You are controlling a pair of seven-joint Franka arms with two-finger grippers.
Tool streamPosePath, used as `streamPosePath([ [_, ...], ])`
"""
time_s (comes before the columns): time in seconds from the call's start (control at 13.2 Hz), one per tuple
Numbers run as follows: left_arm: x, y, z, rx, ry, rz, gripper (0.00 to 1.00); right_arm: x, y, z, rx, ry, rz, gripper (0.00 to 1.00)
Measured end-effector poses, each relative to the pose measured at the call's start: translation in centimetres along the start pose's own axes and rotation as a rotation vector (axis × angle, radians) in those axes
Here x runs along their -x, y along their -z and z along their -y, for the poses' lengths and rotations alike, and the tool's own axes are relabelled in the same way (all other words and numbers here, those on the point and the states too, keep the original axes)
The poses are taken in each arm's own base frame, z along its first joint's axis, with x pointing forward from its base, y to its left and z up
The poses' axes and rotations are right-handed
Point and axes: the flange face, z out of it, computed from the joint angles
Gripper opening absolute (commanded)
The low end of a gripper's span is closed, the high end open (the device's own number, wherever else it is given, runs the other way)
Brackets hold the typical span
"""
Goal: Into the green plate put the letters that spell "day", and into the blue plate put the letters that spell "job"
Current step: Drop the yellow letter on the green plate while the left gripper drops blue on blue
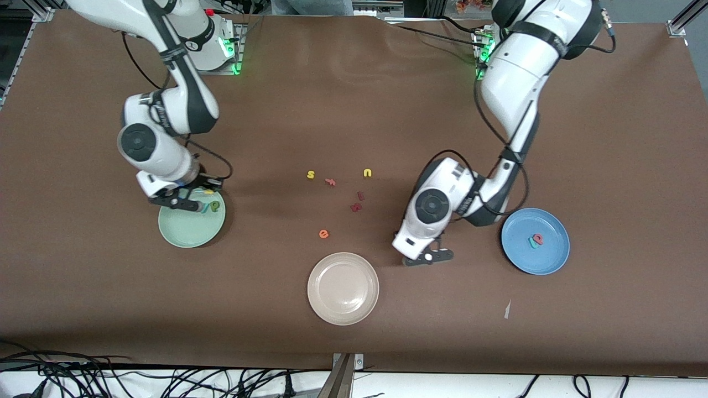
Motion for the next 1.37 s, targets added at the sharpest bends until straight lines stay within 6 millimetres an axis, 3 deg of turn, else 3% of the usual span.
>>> streamPosePath([
  [0.23, -4.0, 1.6, 8.4, -0.049, -0.013, 0.072, 0.03, -1.4, 0.8, -3.3, 0.0, 0.042, -0.006, 0.7],
  [0.3, -5.1, 2.2, 11.4, -0.051, -0.034, 0.085, 0.03, -1.5, 0.8, -3.7, 0.001, 0.048, -0.005, 0.92],
  [0.38, -6.1, 2.9, 14.7, -0.049, -0.059, 0.093, 0.03, -1.5, 0.8, -3.9, 0.0, 0.057, -0.005, 1.0],
  [0.61, -6.4, 4.0, 23.8, -0.027, -0.106, 0.082, 0.03, -1.9, 1.3, -3.9, -0.002, 0.057, -0.017, 1.0],
  [0.76, -4.3, 2.5, 27.3, 0.015, -0.098, -0.011, 0.07, -2.7, 2.8, -3.8, -0.007, 0.057, -0.047, 1.0],
  [0.84, -2.8, 0.8, 28.5, 0.037, -0.09, -0.06, 0.26, -3.2, 3.8, -3.7, -0.009, 0.057, -0.055, 1.0],
  [0.91, -1.4, -1.2, 29.4, 0.054, -0.085, -0.083, 0.9, -3.7, 5.1, -3.6, -0.009, 0.056, -0.057, 1.0],
  [0.99, -0.2, -2.8, 29.8, 0.062, -0.083, -0.083, 1.0, -4.3, 6.9, -3.5, -0.008, 0.056, -0.054, 1.0],
  [1.14, 0.1, -3.3, 30.4, 0.056, -0.076, -0.064, 1.0, -5.2, 11.8, -3.4, -0.009, 0.054, -0.051, 1.0],
  [1.37, -2.3, 1.4, 32.1, -0.003, -0.057, 0.044, 1.0, -4.7, 19.8, -3.4, -0.051, 0.046, -0.034, 1.0],
])
